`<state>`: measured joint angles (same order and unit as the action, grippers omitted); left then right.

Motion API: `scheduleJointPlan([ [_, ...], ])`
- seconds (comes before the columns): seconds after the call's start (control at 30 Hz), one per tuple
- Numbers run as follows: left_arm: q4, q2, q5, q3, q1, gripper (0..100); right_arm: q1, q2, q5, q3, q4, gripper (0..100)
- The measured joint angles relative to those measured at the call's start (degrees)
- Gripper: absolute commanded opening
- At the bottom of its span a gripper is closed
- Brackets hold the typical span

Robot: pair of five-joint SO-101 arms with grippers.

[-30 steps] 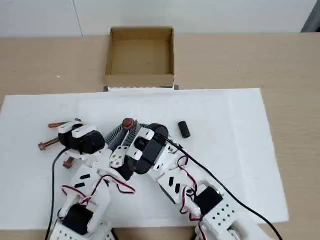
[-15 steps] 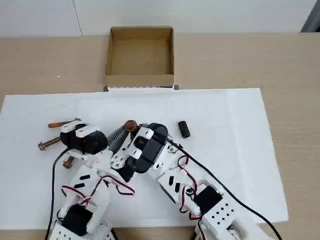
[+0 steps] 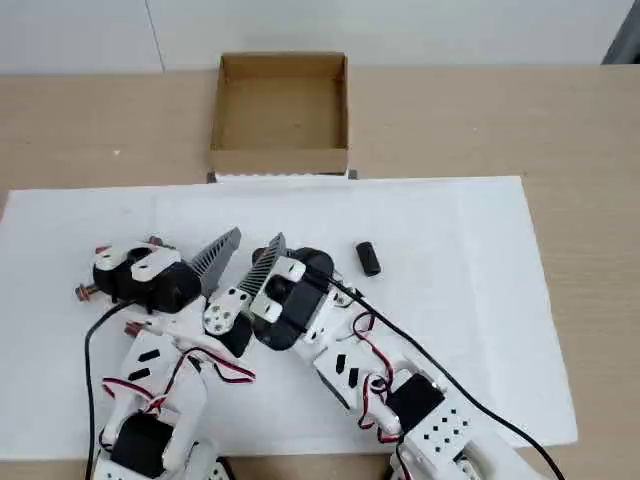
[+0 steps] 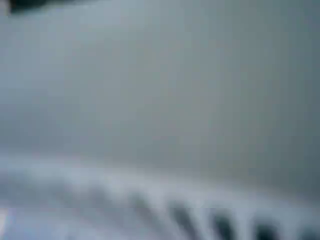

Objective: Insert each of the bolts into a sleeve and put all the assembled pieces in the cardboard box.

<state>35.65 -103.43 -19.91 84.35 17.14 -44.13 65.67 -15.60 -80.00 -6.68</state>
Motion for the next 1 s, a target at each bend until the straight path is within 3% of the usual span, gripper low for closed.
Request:
scheduleJointPlan([
  [0.17,0.0,0.0,0.88,-0.44,0.0,16,0.18,-0.09,0.0,0.0,0.0,0.2],
  [0.3,0.0,0.0,0.88,-3.43,-1.41,0,1.76,-0.09,0.35,-0.09,0.0,0.2],
  [0.43,0.0,-0.09,0.88,-5.1,-5.19,0,7.38,-0.09,7.12,0.09,-3.43,0.2],
  [0.67,0.0,0.0,4.22,0.18,-13.89,1,16.97,-0.09,22.59,7.03,-19.34,0.2],
  [1.0,2.02,0.0,16.97,12.04,-18.46,1,23.74,-13.71,28.66,28.92,-29.98,0.2],
])
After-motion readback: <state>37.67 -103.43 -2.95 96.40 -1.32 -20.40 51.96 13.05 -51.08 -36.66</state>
